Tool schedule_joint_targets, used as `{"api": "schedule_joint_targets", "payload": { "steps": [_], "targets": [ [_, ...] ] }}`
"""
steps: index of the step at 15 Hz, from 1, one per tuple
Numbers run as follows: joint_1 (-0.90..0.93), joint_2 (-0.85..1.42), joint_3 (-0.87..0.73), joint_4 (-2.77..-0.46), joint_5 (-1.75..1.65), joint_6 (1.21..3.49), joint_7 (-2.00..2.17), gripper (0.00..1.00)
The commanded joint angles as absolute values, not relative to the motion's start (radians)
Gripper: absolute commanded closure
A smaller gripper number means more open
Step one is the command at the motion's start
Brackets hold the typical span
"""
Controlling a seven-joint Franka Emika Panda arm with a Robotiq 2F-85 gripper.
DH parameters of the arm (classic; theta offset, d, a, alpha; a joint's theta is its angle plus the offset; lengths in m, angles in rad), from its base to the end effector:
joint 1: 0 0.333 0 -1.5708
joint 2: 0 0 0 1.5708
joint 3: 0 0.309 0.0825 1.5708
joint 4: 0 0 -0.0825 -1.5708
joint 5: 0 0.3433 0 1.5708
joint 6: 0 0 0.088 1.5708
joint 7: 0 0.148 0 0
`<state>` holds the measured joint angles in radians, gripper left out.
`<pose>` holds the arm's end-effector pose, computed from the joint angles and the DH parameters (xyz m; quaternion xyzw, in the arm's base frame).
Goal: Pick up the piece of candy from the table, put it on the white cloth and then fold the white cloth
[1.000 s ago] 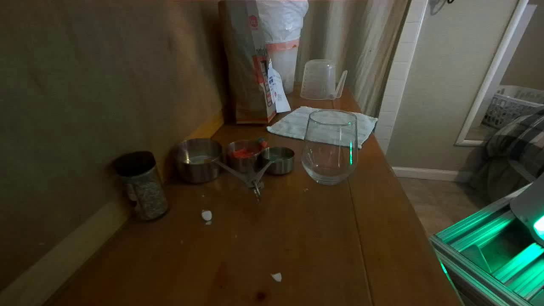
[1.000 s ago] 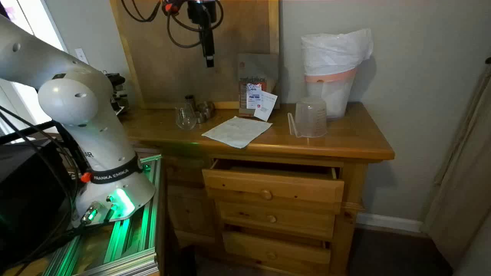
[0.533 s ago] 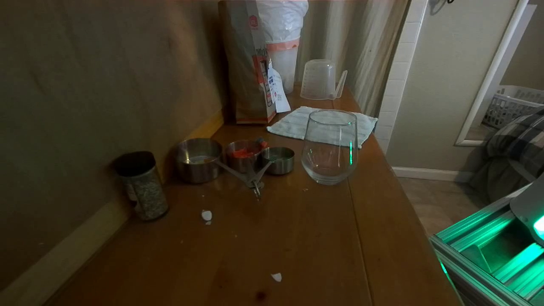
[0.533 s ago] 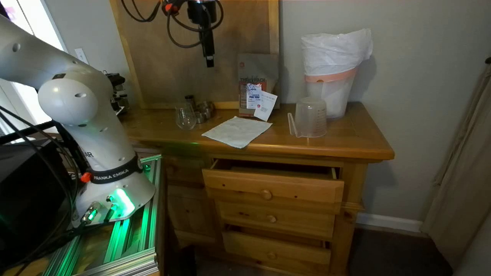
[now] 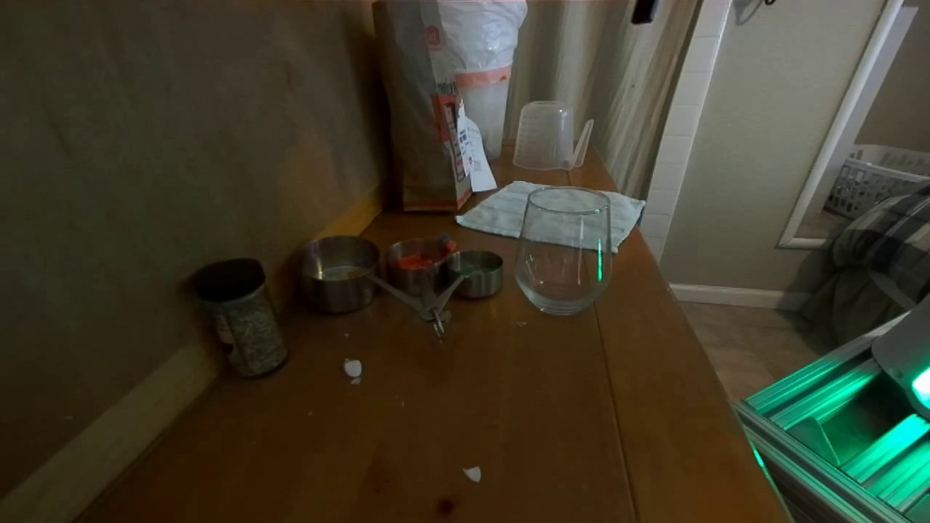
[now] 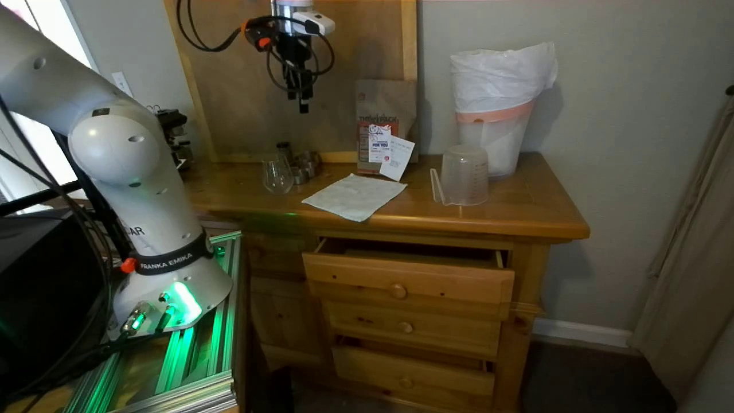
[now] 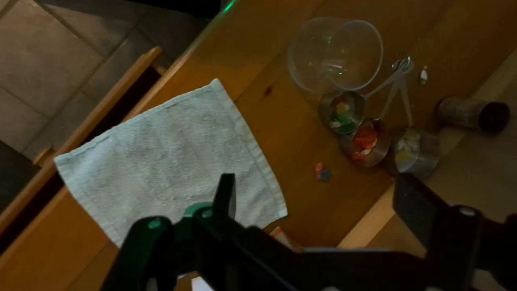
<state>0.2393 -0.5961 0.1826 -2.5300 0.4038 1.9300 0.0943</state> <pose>0.2906 0.1779 0.4424 -0.9877 -0.0750 0.0349 0.1326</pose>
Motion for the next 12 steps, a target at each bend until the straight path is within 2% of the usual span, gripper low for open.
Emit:
{"api": "schedule_joint_targets", "payload": {
  "steps": [1,5,12],
  "targets": [
    [0.274,-0.4,0.277,-2.445,0.429,2.047,0.146,0.0],
    [0.298,-0.213,0.343,-2.37,0.403,2.2,0.184,0.0],
    [0.33,-0.002,0.372,-2.287,0.375,2.279,0.2,0.0]
  ]
}}
